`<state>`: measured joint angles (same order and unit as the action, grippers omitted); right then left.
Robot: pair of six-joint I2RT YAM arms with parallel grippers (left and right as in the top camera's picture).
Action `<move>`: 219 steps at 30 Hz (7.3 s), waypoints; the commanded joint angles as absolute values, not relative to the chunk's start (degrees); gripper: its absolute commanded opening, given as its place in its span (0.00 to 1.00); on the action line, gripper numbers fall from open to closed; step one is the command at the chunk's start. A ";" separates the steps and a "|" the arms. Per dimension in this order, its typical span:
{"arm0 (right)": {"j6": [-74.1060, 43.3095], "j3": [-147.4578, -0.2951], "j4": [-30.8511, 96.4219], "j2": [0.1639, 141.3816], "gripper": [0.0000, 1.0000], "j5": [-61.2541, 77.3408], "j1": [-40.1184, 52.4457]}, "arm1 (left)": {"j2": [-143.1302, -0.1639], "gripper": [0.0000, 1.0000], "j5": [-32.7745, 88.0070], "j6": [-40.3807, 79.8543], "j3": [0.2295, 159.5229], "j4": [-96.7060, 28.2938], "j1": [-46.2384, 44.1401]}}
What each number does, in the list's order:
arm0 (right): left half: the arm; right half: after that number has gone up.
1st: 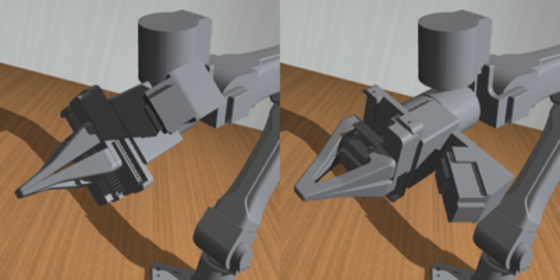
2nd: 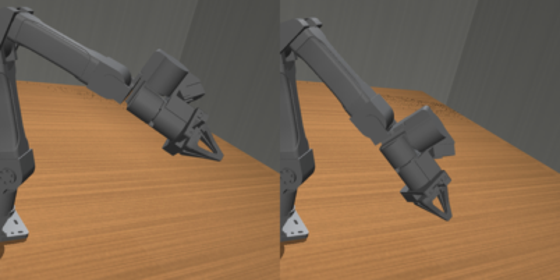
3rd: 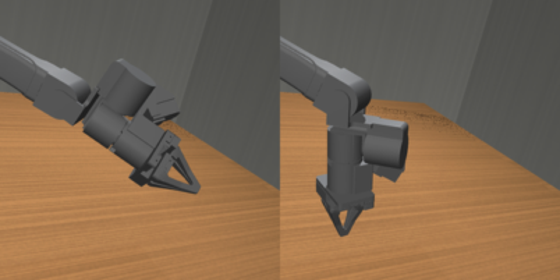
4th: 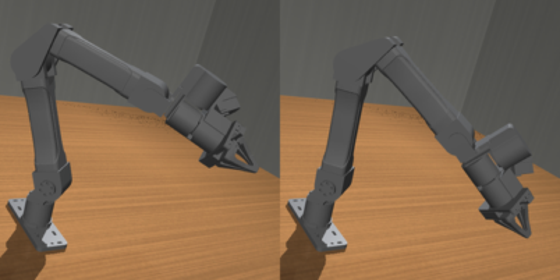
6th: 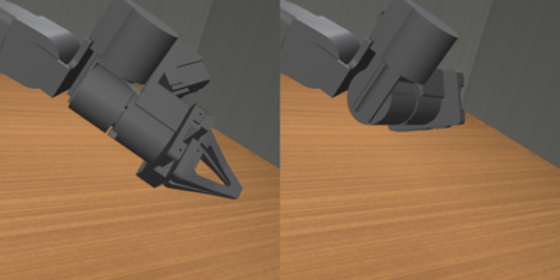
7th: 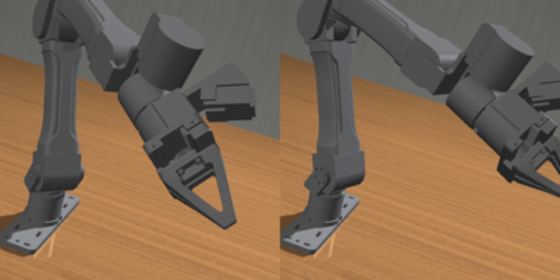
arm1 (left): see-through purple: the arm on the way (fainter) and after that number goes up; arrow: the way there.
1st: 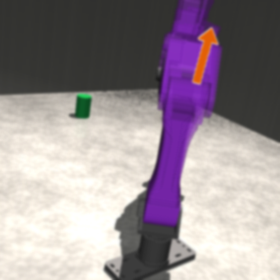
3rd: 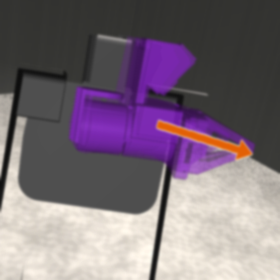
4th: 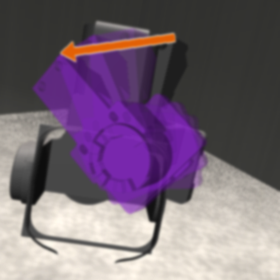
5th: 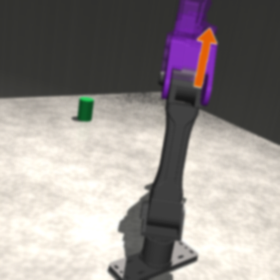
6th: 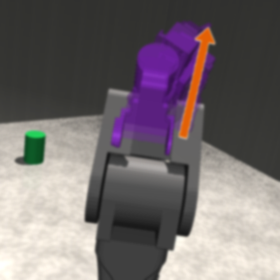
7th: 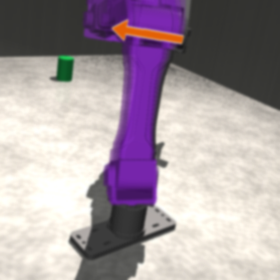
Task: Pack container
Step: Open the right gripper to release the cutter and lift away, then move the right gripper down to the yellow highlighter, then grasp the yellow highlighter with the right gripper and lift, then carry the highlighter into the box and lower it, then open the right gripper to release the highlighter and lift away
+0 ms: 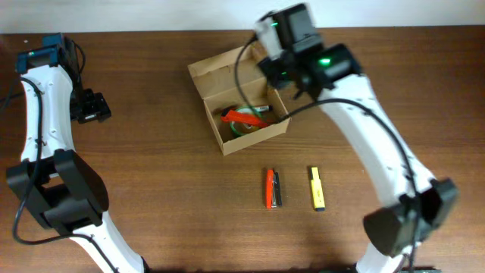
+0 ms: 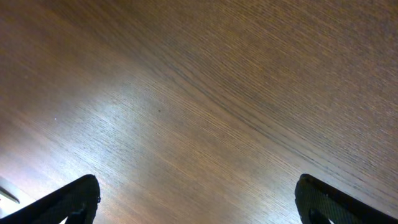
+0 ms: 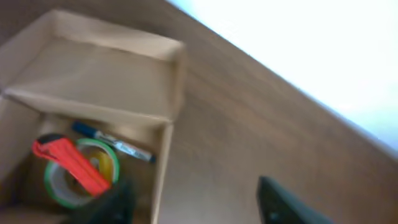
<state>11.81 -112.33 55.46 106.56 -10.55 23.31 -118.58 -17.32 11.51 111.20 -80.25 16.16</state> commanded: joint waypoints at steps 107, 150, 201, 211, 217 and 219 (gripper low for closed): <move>9.28 -99.59 55.88 97.58 0.04 0.43 11.60 | -118.26 1.00 -17.10 10.61 110.63 -80.12 16.29; 59.81 -115.02 60.73 127.15 0.04 -9.56 31.75 | -118.26 1.00 -17.08 10.61 110.63 -80.12 16.29; 18.79 -114.65 50.11 106.10 1.00 -5.74 28.36 | -118.26 1.00 -17.08 10.61 110.63 -80.12 16.29; -7.64 -108.33 65.23 96.60 0.32 -4.97 20.95 | -118.26 1.00 -17.08 10.61 110.63 -80.12 16.29; -19.94 -83.15 59.02 86.89 0.36 -8.67 20.18 | -118.26 1.00 -17.08 10.61 110.63 -80.12 16.29; -24.60 -75.00 57.23 84.64 0.37 -8.34 20.18 | -118.26 1.00 -17.08 10.61 110.63 -80.12 16.29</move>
